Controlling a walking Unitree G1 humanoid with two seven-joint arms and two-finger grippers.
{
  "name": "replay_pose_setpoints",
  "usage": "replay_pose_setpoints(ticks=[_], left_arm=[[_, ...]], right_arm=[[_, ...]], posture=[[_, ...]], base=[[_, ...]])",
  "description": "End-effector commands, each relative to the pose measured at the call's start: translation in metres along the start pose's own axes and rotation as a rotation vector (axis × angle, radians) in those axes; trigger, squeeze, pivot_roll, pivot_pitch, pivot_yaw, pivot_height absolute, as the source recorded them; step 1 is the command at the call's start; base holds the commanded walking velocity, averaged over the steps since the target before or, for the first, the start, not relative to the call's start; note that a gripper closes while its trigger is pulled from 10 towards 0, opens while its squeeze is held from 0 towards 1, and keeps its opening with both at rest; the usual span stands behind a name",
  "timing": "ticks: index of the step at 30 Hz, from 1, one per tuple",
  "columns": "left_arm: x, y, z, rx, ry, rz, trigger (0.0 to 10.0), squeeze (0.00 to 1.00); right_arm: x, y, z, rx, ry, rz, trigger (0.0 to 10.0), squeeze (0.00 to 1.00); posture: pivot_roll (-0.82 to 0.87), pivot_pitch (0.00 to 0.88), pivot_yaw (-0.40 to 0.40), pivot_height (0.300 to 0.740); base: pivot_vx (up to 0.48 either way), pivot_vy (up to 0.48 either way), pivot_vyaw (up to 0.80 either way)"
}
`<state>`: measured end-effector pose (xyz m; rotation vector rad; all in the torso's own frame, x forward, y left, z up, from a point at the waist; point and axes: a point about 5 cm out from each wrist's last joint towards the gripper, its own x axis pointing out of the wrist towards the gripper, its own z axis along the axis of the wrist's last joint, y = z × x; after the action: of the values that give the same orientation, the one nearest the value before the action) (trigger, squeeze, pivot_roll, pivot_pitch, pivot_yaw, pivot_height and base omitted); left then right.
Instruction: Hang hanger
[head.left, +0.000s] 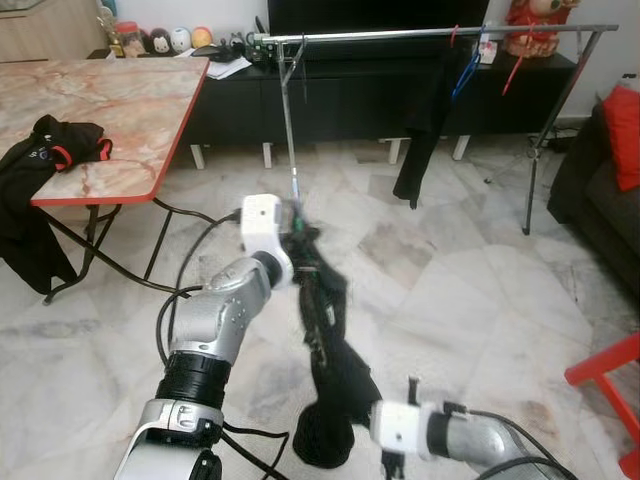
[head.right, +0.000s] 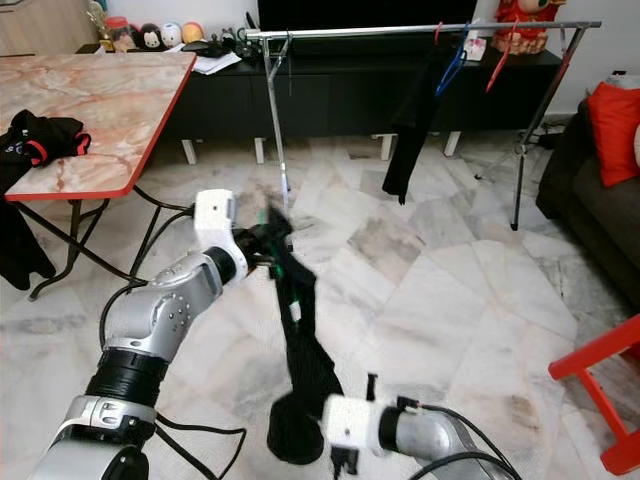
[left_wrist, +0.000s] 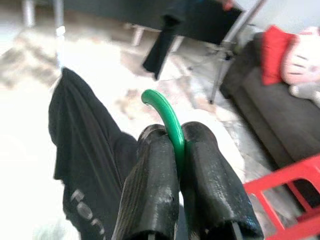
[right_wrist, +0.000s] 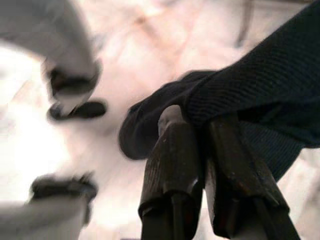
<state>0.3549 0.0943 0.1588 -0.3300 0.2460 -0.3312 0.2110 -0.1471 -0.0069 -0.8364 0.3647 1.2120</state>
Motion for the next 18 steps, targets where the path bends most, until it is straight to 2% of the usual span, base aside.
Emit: replay_pose_setpoints(ticks=[1,6,8,9,11,12,13,15,17,18], left_arm=[[0.001,0.003,0.022,0.022,-0.097,0.064,10.0,0.0],[0.003,0.01,0.02,-0.003,-0.089,0.143,10.0,0.0],[0.003,0.013,0.02,-0.063,-0.081,0.173,10.0,0.0],[0.003,0.013,0.02,-0.063,-0.081,0.173,10.0,0.0],[0.004,0.021,0.018,-0.189,-0.056,0.258,10.0,0.0],[0.004,0.022,0.013,-0.28,-0.013,0.276,10.0,0.0],[0.005,0.02,0.01,-0.33,0.027,0.241,10.0,0.0],[0.005,0.019,0.009,-0.337,0.034,0.231,10.0,0.0],[0.005,0.009,0.003,-0.321,0.106,0.121,10.0,0.0],[0.002,-0.001,-0.003,-0.266,0.182,0.011,10.0,0.0]], right_arm=[[0.001,0.019,-0.009,-0.03,0.054,0.094,0.0,0.0],[0.003,0.028,-0.011,-0.035,0.07,0.125,0.0,0.0],[0.005,0.031,-0.012,-0.035,0.081,0.134,0.0,0.0],[0.005,0.031,-0.012,-0.035,0.081,0.134,0.0,0.0],[0.008,0.037,-0.018,-0.054,0.122,0.145,0.0,0.0],[0.008,0.04,-0.024,-0.048,0.155,0.125,0.0,0.0],[0.009,0.041,-0.028,-0.029,0.173,0.106,0.0,0.0],[0.009,0.042,-0.029,-0.025,0.176,0.103,0.0,0.0],[0.009,0.044,-0.034,-0.028,0.198,0.097,0.0,0.0],[0.008,0.044,-0.038,-0.028,0.222,0.082,0.0,0.0]], posture=[[0.01,0.0,-0.004,0.74],[0.01,0.0,-0.004,0.74],[0.01,0.0,-0.002,0.74],[0.01,0.0,-0.002,0.74],[0.01,0.0,-0.002,0.74],[0.01,0.0,-0.002,0.74],[0.01,0.0,-0.002,0.74],[0.01,0.0,-0.002,0.74],[0.02,0.0,-0.004,0.74],[0.02,0.0,-0.004,0.74]], base=[[0.0,0.0,0.0],[0.0,0.0,0.0],[0.0,0.0,0.0],[0.0,0.0,0.0],[0.0,0.0,0.0],[0.0,0.0,0.0],[0.0,0.0,0.0],[0.0,0.0,0.0],[0.0,0.0,0.0],[0.0,0.0,0.0]])
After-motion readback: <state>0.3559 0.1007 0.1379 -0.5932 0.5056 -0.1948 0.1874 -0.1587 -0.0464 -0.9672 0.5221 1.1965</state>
